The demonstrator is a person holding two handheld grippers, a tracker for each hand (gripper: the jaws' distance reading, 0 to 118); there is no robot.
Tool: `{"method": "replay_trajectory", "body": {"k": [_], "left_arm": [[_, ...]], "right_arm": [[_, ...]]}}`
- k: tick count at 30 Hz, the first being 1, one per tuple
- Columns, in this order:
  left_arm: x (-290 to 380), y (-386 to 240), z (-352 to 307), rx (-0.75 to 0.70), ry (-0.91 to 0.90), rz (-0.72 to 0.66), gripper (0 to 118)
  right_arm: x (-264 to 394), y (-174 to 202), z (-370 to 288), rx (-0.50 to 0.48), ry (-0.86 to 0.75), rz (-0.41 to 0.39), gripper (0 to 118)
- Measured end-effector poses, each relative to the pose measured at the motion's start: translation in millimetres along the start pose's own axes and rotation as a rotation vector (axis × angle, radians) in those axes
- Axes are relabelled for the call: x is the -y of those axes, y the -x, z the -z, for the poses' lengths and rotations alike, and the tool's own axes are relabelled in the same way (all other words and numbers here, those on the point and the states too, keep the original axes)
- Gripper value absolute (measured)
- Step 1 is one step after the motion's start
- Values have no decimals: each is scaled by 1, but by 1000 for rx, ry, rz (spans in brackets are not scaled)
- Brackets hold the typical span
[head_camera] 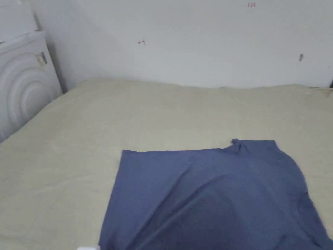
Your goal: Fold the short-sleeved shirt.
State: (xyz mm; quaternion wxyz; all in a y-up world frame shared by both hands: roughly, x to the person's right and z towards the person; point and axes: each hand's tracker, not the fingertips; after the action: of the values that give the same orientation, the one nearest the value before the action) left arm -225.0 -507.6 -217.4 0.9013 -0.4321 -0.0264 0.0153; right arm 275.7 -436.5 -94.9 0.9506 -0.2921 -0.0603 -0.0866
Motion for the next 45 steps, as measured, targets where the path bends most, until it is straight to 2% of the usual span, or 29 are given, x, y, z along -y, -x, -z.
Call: {"method": "replay_trajectory", "body": {"k": [1,2,3,4,8,11,13,15,19,22,23,26,27,29,30,34,37,42,45], "left_arm": [[0,0,0,2,1,-6,10],[1,2,1,2,1,-6,10],[2,2,1,2,0,-6,10],[2,2,1,2,-1,-5,10],[2,3,3,5,3,-11,10],[3,4,3,4,3,-17,10],[2,3,3,1,2,-11,10],[3,3,4,-1,3,-9,10],[4,3,4,-2,3,-9,10],[4,3,4,-2,1,-8,10],[4,3,4,-3,1,-6,10],[4,2,4,-5,2,0,10],[4,2,4,-4,2,-1,10],[3,3,2,-1,1,-5,10],[3,3,2,0,-2,-8,10],[2,5,-12,19,-9,-6,9],[-5,9,-29,51,-37,-42,8],[-37,8,-47,61,-105,14,8],[-69,10,-42,65,-131,43,8]], "right_arm": [[3,-5,5,33,24,-11,34],[6,-11,11,78,67,-23,74],[9,-15,18,101,98,-33,96],[11,-20,23,121,153,-49,104],[21,-37,51,110,275,-57,103],[28,-44,72,88,331,-34,103],[26,-47,83,68,343,-17,98],[22,-52,94,54,375,11,89],[19,-53,103,54,415,13,84],[18,-48,96,66,402,-38,65],[17,-46,93,68,395,-47,52],[18,-39,89,36,386,-54,24],[19,-34,89,35,382,-62,18],[18,-26,86,40,370,-88,16],[17,-23,84,31,362,-88,11],[10,-16,73,20,331,-82,8],[-1,-22,64,-12,276,-15,8],[-40,-24,59,-59,167,54,8],[-70,-21,74,-60,139,56,8]]}}
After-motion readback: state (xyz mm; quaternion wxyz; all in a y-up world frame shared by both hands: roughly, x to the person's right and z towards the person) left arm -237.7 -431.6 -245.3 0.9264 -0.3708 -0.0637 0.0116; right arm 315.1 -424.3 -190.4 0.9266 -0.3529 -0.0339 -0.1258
